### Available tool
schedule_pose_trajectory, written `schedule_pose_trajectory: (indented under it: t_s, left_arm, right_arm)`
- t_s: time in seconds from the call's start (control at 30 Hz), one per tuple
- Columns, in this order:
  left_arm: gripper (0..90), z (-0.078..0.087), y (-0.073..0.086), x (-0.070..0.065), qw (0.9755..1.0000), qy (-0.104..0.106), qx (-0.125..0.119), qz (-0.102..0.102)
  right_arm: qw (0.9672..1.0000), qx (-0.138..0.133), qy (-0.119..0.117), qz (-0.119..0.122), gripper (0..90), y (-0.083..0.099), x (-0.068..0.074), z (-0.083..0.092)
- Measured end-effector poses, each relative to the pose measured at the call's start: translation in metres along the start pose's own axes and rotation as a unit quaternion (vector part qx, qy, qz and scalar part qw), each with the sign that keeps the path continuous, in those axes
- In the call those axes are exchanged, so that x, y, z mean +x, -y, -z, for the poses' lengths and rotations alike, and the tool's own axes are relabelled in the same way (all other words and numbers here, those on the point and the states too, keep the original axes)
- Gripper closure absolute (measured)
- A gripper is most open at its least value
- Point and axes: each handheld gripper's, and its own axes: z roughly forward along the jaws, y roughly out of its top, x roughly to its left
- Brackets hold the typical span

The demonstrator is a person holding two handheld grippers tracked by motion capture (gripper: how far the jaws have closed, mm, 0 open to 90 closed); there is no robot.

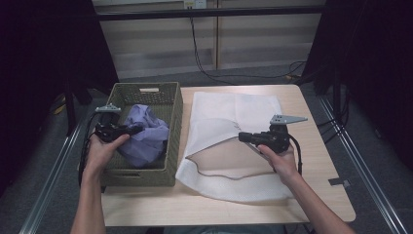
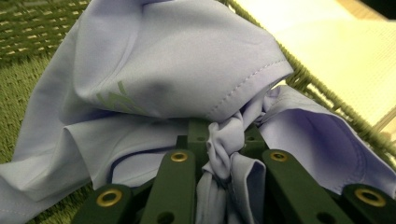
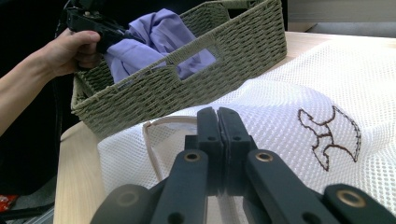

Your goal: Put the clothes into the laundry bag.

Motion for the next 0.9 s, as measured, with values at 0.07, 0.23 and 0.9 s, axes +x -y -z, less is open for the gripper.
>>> schedule_pose_trajectory:
  t_s: [0.07, 0.23, 0.9]
  left_arm:
    - [80.7, 0.002, 0.001, 0.001, 1.0, -0.003, -0.006, 0.002]
    - [80.7, 0.006, 0.004, 0.005, 0.9997, 0.002, -0.025, 0.008]
    - [80.8, 0.037, 0.001, 0.006, 0.9948, 0.005, -0.101, 0.009]
  right_arm:
    - [1.0, -0.001, 0.001, 0.0, 88.7, 0.0, 0.001, 0.0]
    - [1.0, 0.0, 0.001, 0.003, 88.7, 0.0, 0.002, 0.0]
    - [1.0, -0.005, 0.003, 0.006, 88.7, -0.001, 0.002, 0.003]
